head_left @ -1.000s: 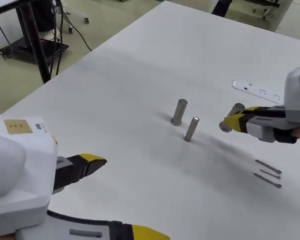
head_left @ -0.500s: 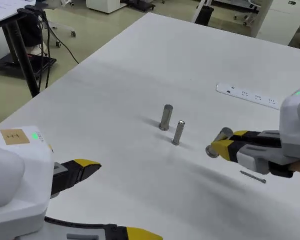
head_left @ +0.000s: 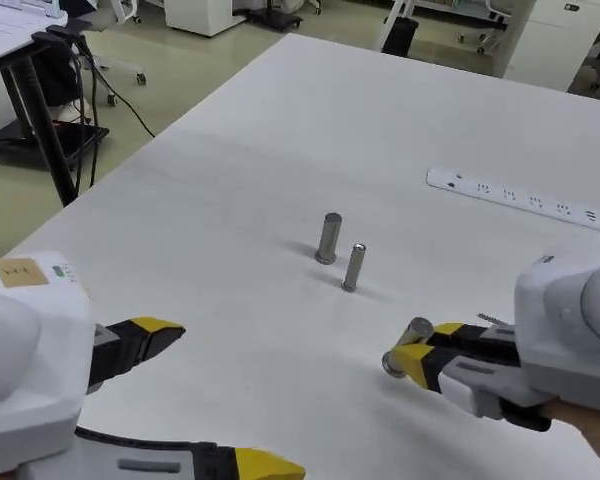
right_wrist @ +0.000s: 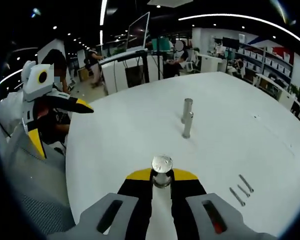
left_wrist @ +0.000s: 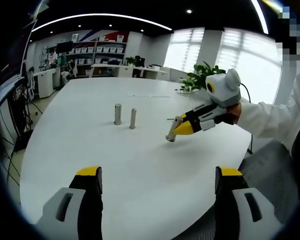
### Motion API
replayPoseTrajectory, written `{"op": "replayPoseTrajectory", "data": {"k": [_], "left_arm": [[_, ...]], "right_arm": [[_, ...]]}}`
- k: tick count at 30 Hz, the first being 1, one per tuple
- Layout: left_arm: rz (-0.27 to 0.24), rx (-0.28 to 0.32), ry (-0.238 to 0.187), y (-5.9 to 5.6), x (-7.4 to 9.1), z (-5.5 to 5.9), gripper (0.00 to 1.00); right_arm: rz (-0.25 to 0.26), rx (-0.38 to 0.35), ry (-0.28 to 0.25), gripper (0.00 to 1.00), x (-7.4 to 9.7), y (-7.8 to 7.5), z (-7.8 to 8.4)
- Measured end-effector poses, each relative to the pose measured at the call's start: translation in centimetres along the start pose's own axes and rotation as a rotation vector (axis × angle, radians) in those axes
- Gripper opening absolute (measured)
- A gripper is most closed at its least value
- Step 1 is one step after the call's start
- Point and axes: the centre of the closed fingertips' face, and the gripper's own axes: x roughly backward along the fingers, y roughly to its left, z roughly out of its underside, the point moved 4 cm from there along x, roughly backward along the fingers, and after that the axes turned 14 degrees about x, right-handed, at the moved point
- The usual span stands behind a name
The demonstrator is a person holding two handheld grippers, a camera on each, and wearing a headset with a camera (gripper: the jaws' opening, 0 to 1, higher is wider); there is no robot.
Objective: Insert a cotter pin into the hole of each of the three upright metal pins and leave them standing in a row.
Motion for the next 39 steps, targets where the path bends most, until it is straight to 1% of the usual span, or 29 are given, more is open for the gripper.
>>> {"op": "replayPoseTrajectory", "data": {"k": [2, 5, 10, 11, 12, 13, 14, 16, 19, 25, 27, 31, 37, 39], "left_arm": [[-0.001, 0.002, -0.007, 0.2, 0.0, -0.1, 0.95], [-0.003, -0.010, -0.012, 0.4, 0.0, -0.3, 0.98], [0.002, -0.014, -0.017, 0.5, -0.1, -0.5, 0.99], [0.006, -0.010, -0.011, 0.4, -0.1, -0.5, 0.99], [0.002, 0.002, 0.005, 0.5, -0.2, -0.4, 0.99], [-0.004, 0.005, 0.011, 0.6, -0.2, -0.3, 0.99], [-0.004, -0.010, 0.010, 0.5, -0.2, -0.2, 0.99], [-0.001, -0.019, 0.011, 0.5, -0.3, -0.2, 0.99], [0.010, -0.006, 0.015, 0.4, -0.4, 0.0, 0.99], [0.010, -0.007, 0.024, 0.5, -0.5, 0.1, 0.99], [0.002, -0.007, 0.025, 0.7, -0.5, 0.1, 0.99], [-0.004, -0.004, 0.021, 0.8, -0.5, -0.1, 0.99], [0.000, -0.011, 0.026, 0.7, -0.5, -0.1, 0.99], [0.014, -0.001, 0.036, 0.5, -0.5, 0.0, 0.99]], "right_arm": [[-0.003, -0.006, 0.006, 0.07, -0.1, 0.1, 0.2], [-0.012, -0.009, 0.012, 0.07, -0.3, 0.4, 0.5], [-0.023, -0.007, 0.025, 0.07, -0.6, 1.1, 0.9], [-0.025, -0.010, 0.026, 0.07, -0.7, 1.2, 1.0], [-0.027, -0.013, 0.030, 0.07, -0.8, 1.3, 1.1], [-0.029, -0.011, 0.033, 0.07, -0.9, 1.4, 1.1], [-0.033, -0.010, 0.037, 0.07, -1.0, 1.6, 1.2], [-0.041, -0.006, 0.041, 0.07, -1.1, 1.8, 1.3], [-0.044, -0.005, 0.044, 0.07, -1.2, 2.0, 1.3], [-0.053, 0.017, 0.042, 0.08, -1.4, 2.3, 1.3], [-0.056, 0.032, 0.044, 0.08, -1.4, 2.4, 1.3], [-0.059, 0.022, 0.045, 0.08, -1.5, 2.6, 1.3], [-0.061, 0.033, 0.039, 0.08, -1.6, 2.6, 1.4], [-0.063, 0.033, 0.038, 0.08, -1.6, 2.6, 1.4]]}}
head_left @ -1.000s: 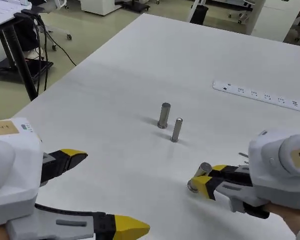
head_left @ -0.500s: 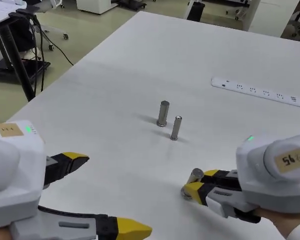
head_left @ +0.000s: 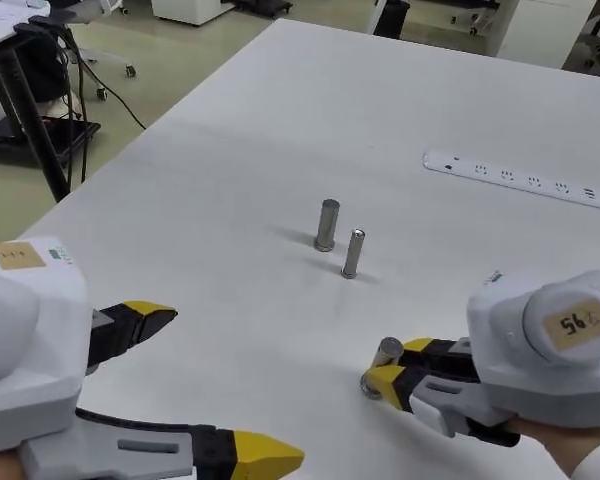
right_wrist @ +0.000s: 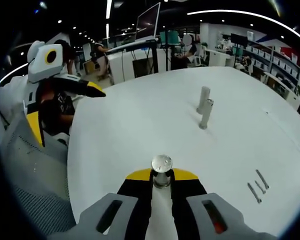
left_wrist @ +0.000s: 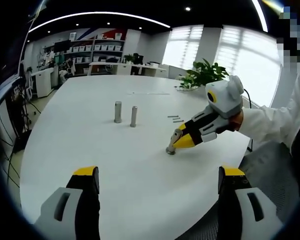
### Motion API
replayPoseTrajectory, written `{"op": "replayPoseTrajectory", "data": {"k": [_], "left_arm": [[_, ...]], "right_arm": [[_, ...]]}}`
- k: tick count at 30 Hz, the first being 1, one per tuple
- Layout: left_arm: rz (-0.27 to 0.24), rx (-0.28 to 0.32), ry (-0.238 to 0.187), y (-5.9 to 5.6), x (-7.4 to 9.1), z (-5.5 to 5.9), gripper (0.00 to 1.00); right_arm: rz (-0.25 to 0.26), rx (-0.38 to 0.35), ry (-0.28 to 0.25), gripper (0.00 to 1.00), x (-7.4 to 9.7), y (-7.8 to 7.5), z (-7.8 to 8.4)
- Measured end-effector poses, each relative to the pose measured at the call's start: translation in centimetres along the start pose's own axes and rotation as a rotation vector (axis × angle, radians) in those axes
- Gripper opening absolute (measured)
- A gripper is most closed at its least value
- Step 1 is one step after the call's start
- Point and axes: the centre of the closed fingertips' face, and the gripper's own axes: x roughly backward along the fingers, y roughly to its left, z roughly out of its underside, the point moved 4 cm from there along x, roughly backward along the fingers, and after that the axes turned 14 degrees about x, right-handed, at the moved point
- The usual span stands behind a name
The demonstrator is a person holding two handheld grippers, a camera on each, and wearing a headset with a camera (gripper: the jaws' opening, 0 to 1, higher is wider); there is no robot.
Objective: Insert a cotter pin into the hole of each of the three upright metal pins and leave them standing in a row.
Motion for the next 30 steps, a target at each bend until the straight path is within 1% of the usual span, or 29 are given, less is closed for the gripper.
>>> {"op": "replayPoseTrajectory", "data": {"k": [5, 7, 9, 11, 14, 15, 18, 22, 26, 28, 30], "left_arm": [[0.010, -0.014, 0.010, -0.4, -0.1, 0.1, 0.99], [0.009, -0.008, 0.014, -0.4, -0.1, 0.2, 0.99], [0.011, -0.007, 0.016, -0.4, -0.1, 0.2, 0.99], [0.017, -0.002, 0.015, -0.5, 0.0, 0.2, 0.99], [0.037, 0.020, 0.000, -0.8, 0.1, 0.1, 0.99], [0.040, 0.031, -0.014, -0.9, 0.3, -0.1, 0.99], [0.043, 0.038, -0.023, -1.0, 0.4, -0.2, 0.99], [0.030, 0.052, -0.033, -0.8, 0.5, -0.4, 0.98], [0.027, 0.045, -0.025, -0.7, 0.6, -0.3, 0.97], [0.029, 0.042, -0.020, -0.7, 0.6, -0.2, 0.97], [0.031, 0.040, -0.018, -0.8, 0.5, -0.2, 0.97]], "right_arm": [[0.002, -0.001, -0.006, 0.08, 0.0, -0.1, 0.1], [0.002, 0.019, -0.020, 0.09, 0.0, 0.0, 0.0], [0.007, 0.009, -0.035, 0.09, 0.1, -0.1, -0.2], [0.021, -0.005, -0.067, 0.12, 0.3, -0.4, -0.7], [0.031, -0.016, -0.073, 0.18, 0.9, -1.0, -1.0], [0.031, -0.015, -0.075, 0.21, 1.0, -1.1, -1.0], [0.023, -0.007, -0.074, 0.27, 1.4, -1.6, -0.8], [0.010, 0.009, -0.057, 0.30, 2.4, -2.1, 0.0], [-0.001, -0.009, -0.081, 0.31, 3.9, -2.8, 0.3], [0.004, -0.009, -0.075, 0.29, 4.6, -3.3, 0.6], [0.022, 0.002, -0.065, 0.29, 5.3, -3.8, 0.9]]}}
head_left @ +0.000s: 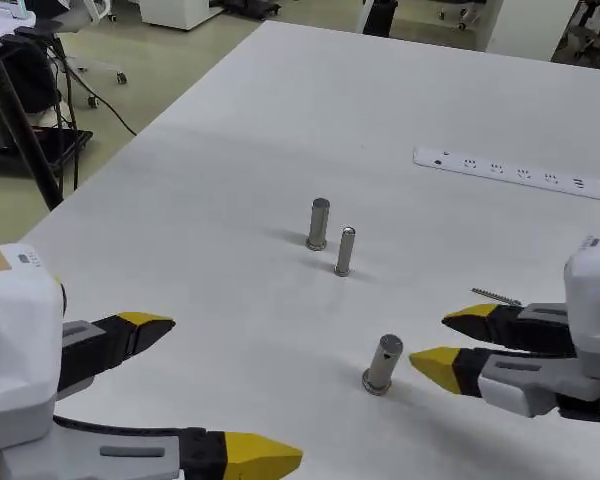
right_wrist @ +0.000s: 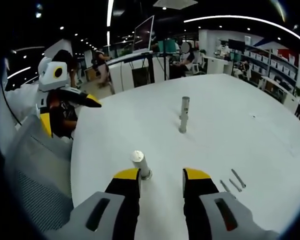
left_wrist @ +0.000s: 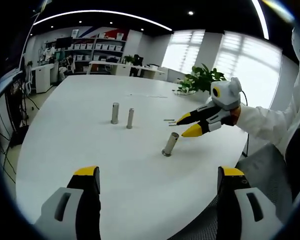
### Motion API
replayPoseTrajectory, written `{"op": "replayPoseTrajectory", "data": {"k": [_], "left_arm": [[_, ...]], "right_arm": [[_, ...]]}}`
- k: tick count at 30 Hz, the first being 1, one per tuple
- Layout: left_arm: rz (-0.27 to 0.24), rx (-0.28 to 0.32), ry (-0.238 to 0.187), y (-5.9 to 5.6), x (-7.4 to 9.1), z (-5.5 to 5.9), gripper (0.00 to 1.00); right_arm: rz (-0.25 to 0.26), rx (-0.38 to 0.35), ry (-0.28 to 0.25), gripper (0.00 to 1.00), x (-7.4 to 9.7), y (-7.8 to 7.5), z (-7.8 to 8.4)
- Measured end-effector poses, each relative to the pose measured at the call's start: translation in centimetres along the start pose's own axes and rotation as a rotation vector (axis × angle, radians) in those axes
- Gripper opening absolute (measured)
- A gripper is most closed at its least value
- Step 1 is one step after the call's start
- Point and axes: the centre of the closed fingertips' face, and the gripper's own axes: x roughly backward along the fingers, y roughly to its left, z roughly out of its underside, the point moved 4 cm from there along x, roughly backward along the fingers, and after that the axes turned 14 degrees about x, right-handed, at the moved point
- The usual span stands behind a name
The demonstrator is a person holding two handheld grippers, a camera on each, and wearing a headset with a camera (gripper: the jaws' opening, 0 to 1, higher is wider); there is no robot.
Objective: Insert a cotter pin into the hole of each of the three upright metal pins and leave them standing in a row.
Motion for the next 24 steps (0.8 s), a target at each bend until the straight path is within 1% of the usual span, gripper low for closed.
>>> {"op": "replayPoseTrajectory", "data": {"k": [5, 7, 10, 12, 14, 15, 20, 24], "left_arm": [[0.007, -0.007, 0.006, -0.2, -0.3, 0.0, 0.97], [0.013, -0.011, 0.007, -0.4, -0.4, 0.0, 0.97], [0.020, -0.016, 0.006, -0.6, -0.5, -0.1, 0.96], [0.027, -0.009, 0.004, -0.7, -0.5, -0.1, 0.96], [0.035, -0.006, 0.002, -0.9, -0.5, 0.0, 0.96], [0.036, -0.007, 0.001, -1.0, -0.5, 0.0, 0.95], [0.041, -0.004, 0.005, -1.1, -0.4, 0.3, 0.95], [0.039, 0.002, 0.010, -1.0, -0.2, 0.5, 0.95]], "right_arm": [[0.018, 0.013, 0.033, 0.27, 1.1, -1.3, 0.9], [0.030, 0.036, 0.070, 0.27, 1.4, -2.1, 1.6], [0.031, 0.074, 0.122, 0.28, 1.7, -3.0, 2.4], [0.028, 0.115, 0.159, 0.27, 1.9, -3.7, 3.0], [0.024, 0.126, 0.171, 0.25, 1.8, -4.4, 3.4], [0.021, 0.131, 0.187, 0.24, 1.8, -4.9, 3.7], [0.018, 0.161, 0.238, 0.22, 1.7, -6.8, 4.6], [0.002, 0.166, 0.266, 0.19, 1.4, -7.9, 5.4]]}}
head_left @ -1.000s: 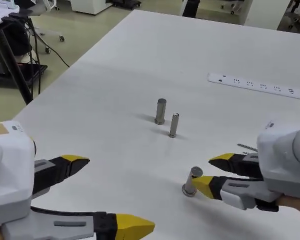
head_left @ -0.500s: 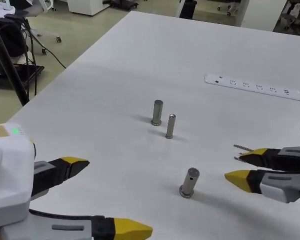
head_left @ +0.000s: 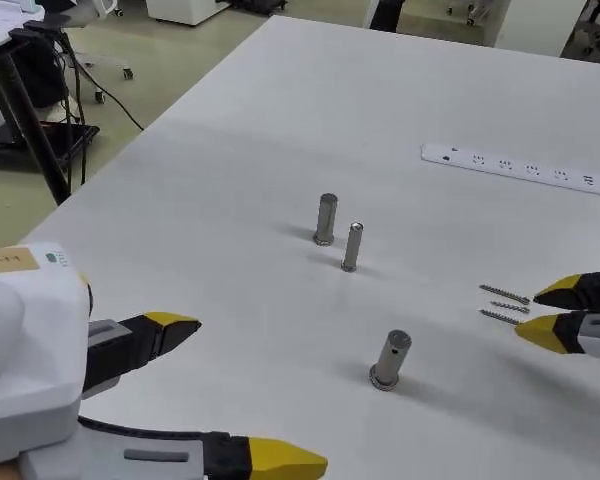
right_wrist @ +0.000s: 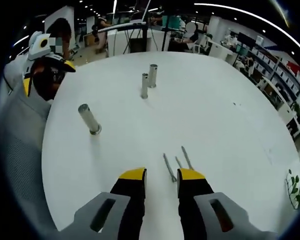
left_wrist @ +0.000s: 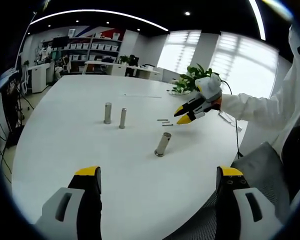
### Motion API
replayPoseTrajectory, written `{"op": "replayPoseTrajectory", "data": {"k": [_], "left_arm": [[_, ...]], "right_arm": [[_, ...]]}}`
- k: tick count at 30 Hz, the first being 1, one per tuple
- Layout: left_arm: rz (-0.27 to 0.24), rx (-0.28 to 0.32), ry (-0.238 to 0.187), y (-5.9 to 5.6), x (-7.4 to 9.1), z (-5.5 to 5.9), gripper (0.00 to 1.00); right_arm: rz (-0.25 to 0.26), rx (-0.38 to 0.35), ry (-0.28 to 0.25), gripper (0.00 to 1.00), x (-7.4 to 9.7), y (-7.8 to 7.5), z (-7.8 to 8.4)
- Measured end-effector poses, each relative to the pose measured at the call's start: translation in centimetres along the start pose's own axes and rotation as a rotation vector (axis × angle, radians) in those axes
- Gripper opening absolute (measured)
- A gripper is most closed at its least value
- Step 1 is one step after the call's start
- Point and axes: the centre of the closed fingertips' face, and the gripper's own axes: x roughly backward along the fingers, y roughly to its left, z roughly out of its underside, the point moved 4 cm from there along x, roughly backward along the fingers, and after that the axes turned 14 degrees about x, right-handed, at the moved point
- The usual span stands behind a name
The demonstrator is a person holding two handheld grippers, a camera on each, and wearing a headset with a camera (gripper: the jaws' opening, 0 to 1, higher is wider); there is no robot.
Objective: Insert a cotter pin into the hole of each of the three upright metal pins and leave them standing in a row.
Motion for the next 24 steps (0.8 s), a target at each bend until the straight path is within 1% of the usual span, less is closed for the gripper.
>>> {"op": "replayPoseTrajectory", "data": {"k": [4, 7, 10, 12, 16, 18, 22, 23, 24], "left_arm": [[-0.003, 0.004, 0.001, 0.1, 0.1, 0.0, 0.94], [-0.004, 0.008, 0.001, 0.2, 0.2, 0.0, 0.93], [-0.013, 0.012, 0.000, 0.3, 0.1, 0.0, 0.92], [-0.022, 0.007, -0.002, 0.4, 0.0, -0.1, 0.91], [-0.013, 0.012, -0.007, 0.2, -0.1, -0.3, 0.90], [-0.012, 0.008, -0.001, 0.2, -0.2, -0.3, 0.90], [-0.010, 0.006, -0.001, 0.2, -0.3, -0.3, 0.90], [-0.009, 0.008, -0.001, 0.1, -0.3, -0.3, 0.90], [-0.009, 0.009, -0.001, 0.1, -0.3, -0.2, 0.90]], "right_arm": [[-0.063, 0.015, 0.042, 0.15, -0.7, 0.0, 0.9], [-0.085, 0.036, 0.067, 0.14, -1.3, -0.1, 1.4], [-0.093, 0.037, 0.072, 0.11, -1.8, -0.3, 1.6], [-0.093, 0.036, 0.077, 0.11, -2.1, -0.5, 1.7], [-0.096, 0.057, 0.098, 0.07, -2.6, -0.7, 1.8], [-0.103, 0.067, 0.113, 0.07, -2.8, -0.8, 1.9], [-0.120, 0.071, 0.120, 0.06, -3.1, -0.8, 2.0], [-0.125, 0.069, 0.109, 0.05, -3.1, -0.8, 1.9], [-0.114, 0.067, 0.113, 0.05, -3.2, -1.0, 2.0]]}}
